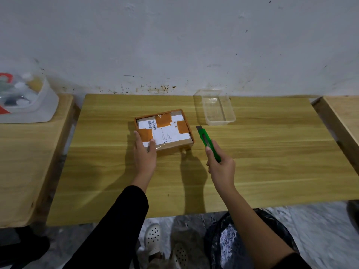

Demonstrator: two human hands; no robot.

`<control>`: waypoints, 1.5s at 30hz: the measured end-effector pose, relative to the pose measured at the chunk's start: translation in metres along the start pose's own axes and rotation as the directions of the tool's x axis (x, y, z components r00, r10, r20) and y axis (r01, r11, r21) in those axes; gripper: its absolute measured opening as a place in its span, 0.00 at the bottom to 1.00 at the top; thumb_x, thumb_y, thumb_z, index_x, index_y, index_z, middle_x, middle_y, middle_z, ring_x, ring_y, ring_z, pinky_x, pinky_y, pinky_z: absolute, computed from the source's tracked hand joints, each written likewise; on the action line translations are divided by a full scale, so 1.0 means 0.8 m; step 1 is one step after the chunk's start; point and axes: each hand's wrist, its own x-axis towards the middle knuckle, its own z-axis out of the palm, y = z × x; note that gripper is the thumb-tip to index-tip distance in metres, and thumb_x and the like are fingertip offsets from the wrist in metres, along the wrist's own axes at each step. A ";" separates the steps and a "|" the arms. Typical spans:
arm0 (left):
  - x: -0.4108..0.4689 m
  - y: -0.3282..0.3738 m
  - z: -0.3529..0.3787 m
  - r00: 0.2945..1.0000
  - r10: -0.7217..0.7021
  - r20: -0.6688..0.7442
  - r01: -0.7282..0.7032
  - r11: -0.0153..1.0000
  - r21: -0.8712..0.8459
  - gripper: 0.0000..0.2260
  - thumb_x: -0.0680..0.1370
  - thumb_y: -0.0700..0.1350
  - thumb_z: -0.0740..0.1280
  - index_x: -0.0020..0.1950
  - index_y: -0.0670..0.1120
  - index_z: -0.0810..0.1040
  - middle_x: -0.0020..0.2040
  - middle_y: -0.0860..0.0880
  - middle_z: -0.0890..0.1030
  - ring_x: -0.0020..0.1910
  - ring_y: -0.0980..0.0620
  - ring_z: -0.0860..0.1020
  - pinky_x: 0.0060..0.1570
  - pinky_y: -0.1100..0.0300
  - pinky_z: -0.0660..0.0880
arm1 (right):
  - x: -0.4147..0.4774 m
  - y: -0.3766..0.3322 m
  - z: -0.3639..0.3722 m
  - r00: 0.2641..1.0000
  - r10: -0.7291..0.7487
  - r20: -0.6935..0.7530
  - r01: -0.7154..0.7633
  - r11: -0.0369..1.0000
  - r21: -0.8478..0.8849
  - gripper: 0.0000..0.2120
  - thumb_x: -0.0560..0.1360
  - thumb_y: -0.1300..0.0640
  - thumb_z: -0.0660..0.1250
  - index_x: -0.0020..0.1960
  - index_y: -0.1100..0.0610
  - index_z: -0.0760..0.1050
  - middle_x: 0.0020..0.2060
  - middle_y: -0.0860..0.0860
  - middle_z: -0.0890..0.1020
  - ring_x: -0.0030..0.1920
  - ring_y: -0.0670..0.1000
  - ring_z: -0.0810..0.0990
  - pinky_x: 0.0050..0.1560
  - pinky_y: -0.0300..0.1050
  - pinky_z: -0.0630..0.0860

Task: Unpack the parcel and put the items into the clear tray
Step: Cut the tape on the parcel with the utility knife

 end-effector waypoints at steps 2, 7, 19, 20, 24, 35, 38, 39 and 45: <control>-0.001 0.002 -0.002 1.000 0.014 0.001 -0.014 0.999 0.037 0.27 0.81 0.50 0.56 0.77 0.48 0.47 0.75 0.44 0.60 0.71 0.44 0.63 0.66 0.52 0.63 | 0.005 0.002 0.003 1.000 0.010 -0.007 -0.010 1.000 0.004 0.19 0.77 0.54 0.64 0.67 0.53 0.70 0.40 0.48 0.75 0.26 0.44 0.69 0.26 0.38 0.68; 0.018 0.001 -0.007 0.999 0.029 -0.044 -0.024 0.994 0.108 0.25 0.82 0.48 0.54 0.77 0.46 0.51 0.71 0.42 0.65 0.67 0.44 0.66 0.63 0.53 0.66 | 0.018 0.007 0.011 0.992 0.075 0.101 -0.079 0.996 0.039 0.20 0.80 0.59 0.57 0.71 0.50 0.63 0.31 0.50 0.74 0.28 0.46 0.69 0.29 0.40 0.68; 0.102 0.000 -0.036 0.979 0.062 -0.192 -0.054 0.998 0.042 0.19 0.82 0.42 0.55 0.72 0.39 0.64 0.71 0.39 0.63 0.68 0.46 0.64 0.55 0.77 0.56 | 0.076 0.020 0.074 0.971 0.113 0.213 -0.104 0.993 -0.053 0.24 0.81 0.60 0.51 0.74 0.47 0.52 0.36 0.50 0.72 0.35 0.47 0.71 0.34 0.34 0.70; 0.114 -0.002 -0.037 0.980 0.062 -0.187 -0.058 0.998 0.031 0.18 0.82 0.41 0.55 0.71 0.39 0.65 0.70 0.40 0.63 0.68 0.47 0.65 0.51 0.81 0.53 | 0.087 0.020 0.084 0.973 0.110 0.202 -0.098 0.993 -0.066 0.24 0.81 0.59 0.51 0.75 0.47 0.52 0.36 0.50 0.73 0.36 0.48 0.71 0.34 0.37 0.70; 0.151 -0.005 -0.040 0.983 0.070 -0.169 -0.072 0.997 -0.003 0.17 0.82 0.41 0.55 0.71 0.42 0.67 0.70 0.44 0.64 0.63 0.51 0.68 0.45 0.80 0.58 | 0.133 0.015 0.116 0.981 0.093 0.168 -0.073 0.990 -0.123 0.23 0.81 0.58 0.50 0.75 0.49 0.51 0.41 0.54 0.75 0.38 0.50 0.72 0.37 0.42 0.69; 0.196 -0.006 -0.040 0.984 0.143 -0.105 -0.157 0.976 -0.148 0.15 0.81 0.39 0.56 0.66 0.44 0.72 0.63 0.50 0.67 0.48 0.62 0.71 0.39 0.80 0.69 | 0.208 -0.013 0.160 0.986 0.005 0.167 0.059 0.924 -0.377 0.22 0.81 0.60 0.49 0.75 0.57 0.52 0.64 0.63 0.68 0.58 0.60 0.71 0.60 0.50 0.68; 0.199 -0.007 -0.041 0.984 0.152 -0.095 -0.165 0.976 -0.140 0.15 0.81 0.40 0.57 0.67 0.45 0.72 0.64 0.50 0.67 0.49 0.62 0.72 0.38 0.79 0.70 | 0.220 -0.011 0.167 0.987 0.017 0.161 0.061 0.883 -0.466 0.21 0.81 0.57 0.49 0.74 0.54 0.54 0.58 0.63 0.66 0.45 0.55 0.69 0.50 0.46 0.70; 0.200 -0.007 -0.041 0.983 0.155 -0.094 -0.167 0.976 -0.139 0.15 0.81 0.40 0.57 0.67 0.45 0.72 0.64 0.51 0.67 0.49 0.63 0.72 0.37 0.79 0.70 | 0.223 -0.010 0.169 0.988 0.030 0.152 0.051 0.863 -0.503 0.21 0.81 0.57 0.50 0.74 0.53 0.55 0.58 0.62 0.66 0.45 0.55 0.68 0.49 0.46 0.69; 0.200 -0.007 -0.041 0.984 0.150 -0.092 -0.162 0.977 -0.136 0.15 0.81 0.41 0.57 0.67 0.46 0.72 0.66 0.50 0.67 0.47 0.65 0.72 0.35 0.79 0.71 | 0.236 -0.004 0.180 0.994 -0.022 0.105 0.091 0.685 -0.723 0.20 0.81 0.54 0.51 0.72 0.53 0.60 0.57 0.63 0.70 0.58 0.62 0.67 0.58 0.56 0.68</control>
